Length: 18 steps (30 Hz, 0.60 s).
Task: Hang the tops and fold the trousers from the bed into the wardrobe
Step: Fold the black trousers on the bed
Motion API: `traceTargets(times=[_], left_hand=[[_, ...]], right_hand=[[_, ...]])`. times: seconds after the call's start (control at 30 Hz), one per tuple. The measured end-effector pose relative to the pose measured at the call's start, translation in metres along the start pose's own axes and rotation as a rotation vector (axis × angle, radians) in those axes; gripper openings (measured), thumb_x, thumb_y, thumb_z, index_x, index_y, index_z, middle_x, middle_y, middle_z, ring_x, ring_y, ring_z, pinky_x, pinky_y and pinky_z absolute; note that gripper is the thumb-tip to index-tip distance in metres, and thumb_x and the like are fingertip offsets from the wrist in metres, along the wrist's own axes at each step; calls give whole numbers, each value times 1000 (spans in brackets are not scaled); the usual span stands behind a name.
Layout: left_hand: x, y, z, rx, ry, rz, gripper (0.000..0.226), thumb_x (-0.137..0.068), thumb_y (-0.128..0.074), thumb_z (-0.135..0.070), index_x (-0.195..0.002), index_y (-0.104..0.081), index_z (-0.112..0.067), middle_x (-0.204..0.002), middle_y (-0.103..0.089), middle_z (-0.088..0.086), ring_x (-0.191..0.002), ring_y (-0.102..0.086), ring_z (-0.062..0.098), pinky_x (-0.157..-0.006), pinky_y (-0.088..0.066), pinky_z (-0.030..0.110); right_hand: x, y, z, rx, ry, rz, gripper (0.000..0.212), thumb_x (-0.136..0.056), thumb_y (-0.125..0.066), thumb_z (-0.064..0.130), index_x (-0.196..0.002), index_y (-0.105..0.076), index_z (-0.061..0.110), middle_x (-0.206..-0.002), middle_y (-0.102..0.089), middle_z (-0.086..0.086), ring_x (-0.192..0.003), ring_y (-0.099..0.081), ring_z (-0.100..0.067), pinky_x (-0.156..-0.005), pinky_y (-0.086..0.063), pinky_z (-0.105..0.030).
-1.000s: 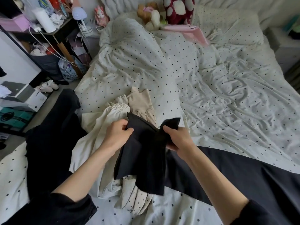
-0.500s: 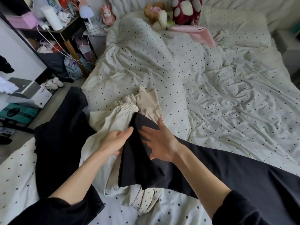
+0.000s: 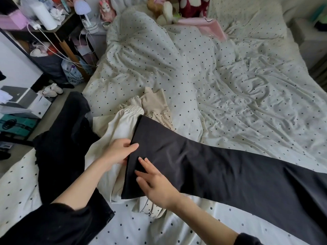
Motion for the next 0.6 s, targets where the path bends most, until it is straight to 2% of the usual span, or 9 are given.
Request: traceTargets(times=[0.1, 0.17, 0.23, 0.27, 0.33, 0.4, 0.43, 0.5, 0.6], left_hand=[[9, -3, 7, -51, -42, 14, 13, -92, -56, -18, -101, -61, -12, -97, -68, 11, -88, -65, 25, -74, -53, 41], [13, -2, 5, -42, -69, -3, 12, -93, -53, -15, -102, -61, -16, -97, -69, 10, -95, -65, 29, -77, -52, 42], [15, -3, -1, -48, -127, -8, 13, -94, -52, -15, -103, -60, -19, -98, -68, 11, -95, -64, 32, -72, -50, 40], [17, -4, -5, -48, -158, -10, 15, -94, -52, -15, -106, -59, -21, -99, -67, 12, -95, -64, 32, -70, -50, 40], [25, -10, -17, -32, -218, -1, 23, -94, -51, -15, -114, -55, -26, -100, -65, 14, -94, -64, 32, -63, -50, 37], [36, -23, -35, -14, -287, 10, 28, -94, -51, -14, -119, -54, -27, -100, -62, 20, -86, -63, 34, -57, -49, 31], [41, -30, -44, -8, -314, 23, 31, -94, -51, -13, -123, -53, -25, -98, -60, 20, -81, -62, 32, -54, -51, 29], [48, -53, -62, -19, -371, 46, 37, -93, -52, -12, -130, -50, -21, -92, -58, 16, -73, -64, 31, -56, -56, 35], [55, -114, -86, -89, -436, 106, 49, -93, -52, -14, -140, -40, -21, -91, -57, 8, -64, -67, 29, -58, -58, 39]], right_hand=[[8, -9, -18, 684, 225, -120, 54, -91, -36, 28, -144, -31, 20, -158, -11, -9, -145, -9, -31, -108, -17, -61], [10, -9, -29, 684, 151, -97, 65, -92, -43, 26, -149, -12, 28, -159, 6, -8, -145, 4, -31, -108, -13, -63], [14, -5, -44, 481, -4, -40, 69, -97, -42, 28, -150, 2, 33, -156, 21, 0, -144, 17, -21, -113, -7, -55], [15, 1, -48, 384, -56, -47, 68, -98, -41, 31, -150, 3, 33, -156, 20, 3, -145, 15, -17, -116, -8, -50], [16, 13, -50, 176, -105, -108, 61, -100, -40, 31, -151, -7, 26, -159, 5, 3, -146, 2, -12, -118, -10, -33], [23, 36, -51, -92, -187, -202, 52, -101, -40, 29, -148, -23, 20, -156, -17, 3, -144, -14, -9, -111, -11, -13], [28, 48, -52, -255, -252, -250, 47, -101, -39, 30, -146, -31, 19, -152, -28, 4, -142, -22, -8, -110, -14, -13], [47, 75, -57, -600, -355, -340, 45, -100, -35, 38, -143, -38, 23, -144, -41, 8, -135, -36, -9, -112, -26, -27], [88, 115, -77, -945, -386, -482, 51, -99, -27, 48, -143, -36, 24, -143, -43, 5, -122, -49, -15, -103, -40, -38]])
Point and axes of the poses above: each hand's wrist, its own x-axis away from the middle knuckle, its own y-axis out of the back of the hand, z = x × y, the point moved 4 cm from there along -x, towards the middle knuckle
